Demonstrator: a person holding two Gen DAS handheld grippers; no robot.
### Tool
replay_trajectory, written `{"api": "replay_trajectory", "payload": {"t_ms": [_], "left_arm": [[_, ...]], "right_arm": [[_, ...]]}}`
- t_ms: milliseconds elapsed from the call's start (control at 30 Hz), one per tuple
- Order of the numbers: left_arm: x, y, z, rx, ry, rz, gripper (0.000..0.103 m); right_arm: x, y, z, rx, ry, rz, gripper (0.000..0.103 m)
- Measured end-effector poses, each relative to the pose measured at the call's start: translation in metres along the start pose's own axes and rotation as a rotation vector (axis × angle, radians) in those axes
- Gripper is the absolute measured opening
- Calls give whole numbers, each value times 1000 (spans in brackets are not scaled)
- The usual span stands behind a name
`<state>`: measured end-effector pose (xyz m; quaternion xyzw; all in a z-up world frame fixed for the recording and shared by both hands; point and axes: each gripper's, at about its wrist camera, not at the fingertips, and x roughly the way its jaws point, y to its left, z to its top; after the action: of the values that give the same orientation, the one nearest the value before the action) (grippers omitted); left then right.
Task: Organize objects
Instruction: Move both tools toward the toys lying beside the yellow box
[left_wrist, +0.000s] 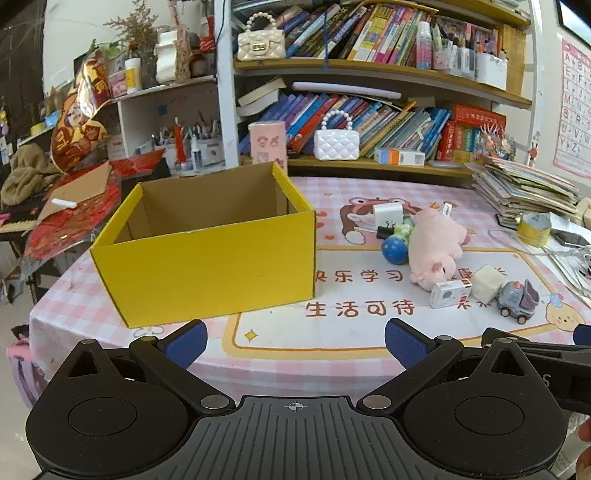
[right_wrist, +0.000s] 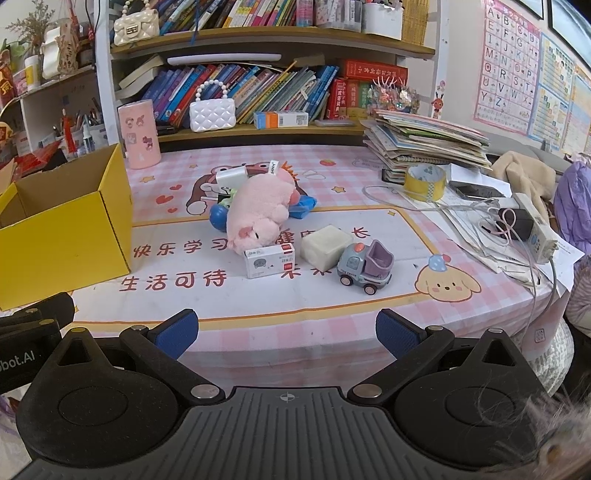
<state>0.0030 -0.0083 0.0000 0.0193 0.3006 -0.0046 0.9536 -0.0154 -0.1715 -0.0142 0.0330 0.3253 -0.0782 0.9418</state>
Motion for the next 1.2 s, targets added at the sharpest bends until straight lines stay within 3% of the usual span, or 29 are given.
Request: {"api": "replay_trajectory", "payload": {"t_ms": [300, 600, 800, 900, 1000, 1200], "left_arm": [[12, -2, 11, -39, 25, -31, 103], [23, -17, 24, -49, 4, 3, 103], [38, -30, 31, -70, 14, 19, 103], [45, -39, 31, -65, 9, 25, 103], [54, -49, 34, -68, 29, 0, 103], [68, -71, 37, -54, 62, -37, 103]], "right_arm": [[19, -15, 12, 25, 16, 15, 103], [37, -26, 31, 9, 1, 57, 103], [54, -40, 46, -24, -10, 73, 103], [65, -49, 47, -97, -49, 41, 103], [80, -59, 44, -144, -18, 28, 100], [109, -80, 45, -116, 55, 56, 100]]}}
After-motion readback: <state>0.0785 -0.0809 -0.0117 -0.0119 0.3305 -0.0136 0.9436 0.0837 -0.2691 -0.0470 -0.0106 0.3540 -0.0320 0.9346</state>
